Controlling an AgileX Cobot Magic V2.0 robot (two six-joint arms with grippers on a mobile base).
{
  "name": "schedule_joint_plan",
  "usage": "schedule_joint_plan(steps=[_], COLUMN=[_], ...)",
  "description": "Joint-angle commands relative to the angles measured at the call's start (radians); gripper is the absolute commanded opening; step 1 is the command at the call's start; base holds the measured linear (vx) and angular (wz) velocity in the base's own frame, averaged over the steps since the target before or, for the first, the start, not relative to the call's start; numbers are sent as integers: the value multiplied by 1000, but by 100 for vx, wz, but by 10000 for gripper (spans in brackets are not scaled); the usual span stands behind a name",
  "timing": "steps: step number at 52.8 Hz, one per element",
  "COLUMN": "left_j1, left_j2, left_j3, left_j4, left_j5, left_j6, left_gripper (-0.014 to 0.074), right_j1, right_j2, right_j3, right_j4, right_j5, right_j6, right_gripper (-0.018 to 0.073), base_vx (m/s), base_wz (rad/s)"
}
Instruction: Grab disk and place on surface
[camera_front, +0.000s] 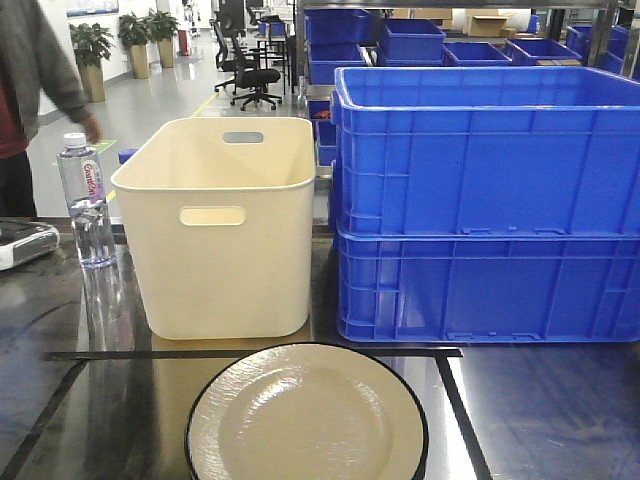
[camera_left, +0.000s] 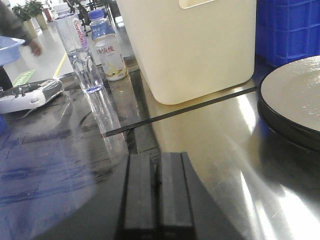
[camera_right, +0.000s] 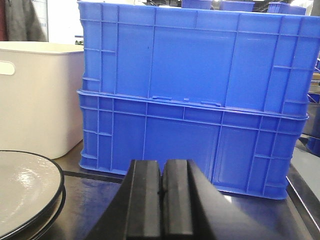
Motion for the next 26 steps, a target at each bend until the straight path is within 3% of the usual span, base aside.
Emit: schedule_joint_plan(steps=[1, 9, 13, 19, 26], left_j1=[-7, -7, -7, -7, -7], left_j2=[7, 7, 7, 6, -26], left_j3=[-28, -27, -27, -9, 134], left_j4=[0, -5, -92, -239, -368], left_j5=[-87, -87, -88, -109, -303], left_j6=[-12, -11, 3, 125, 255], left_gripper=[0, 1, 1, 1, 1], right_j1=[-3, -3, -3, -3, -3], right_j2=[6, 6, 6, 6, 6], right_j3=[-28, -28, -28, -28, -28], right_j4=[-2, -2, -2, -2, -2], right_j5=[-86, -80, -81, -81, -81], right_j6=[-3, -3, -3, -3, -3], right_gripper=[-9, -9, -9, -9, -9], base_vx=[0, 0, 0, 0, 0], base_wz=[0, 0, 0, 0, 0])
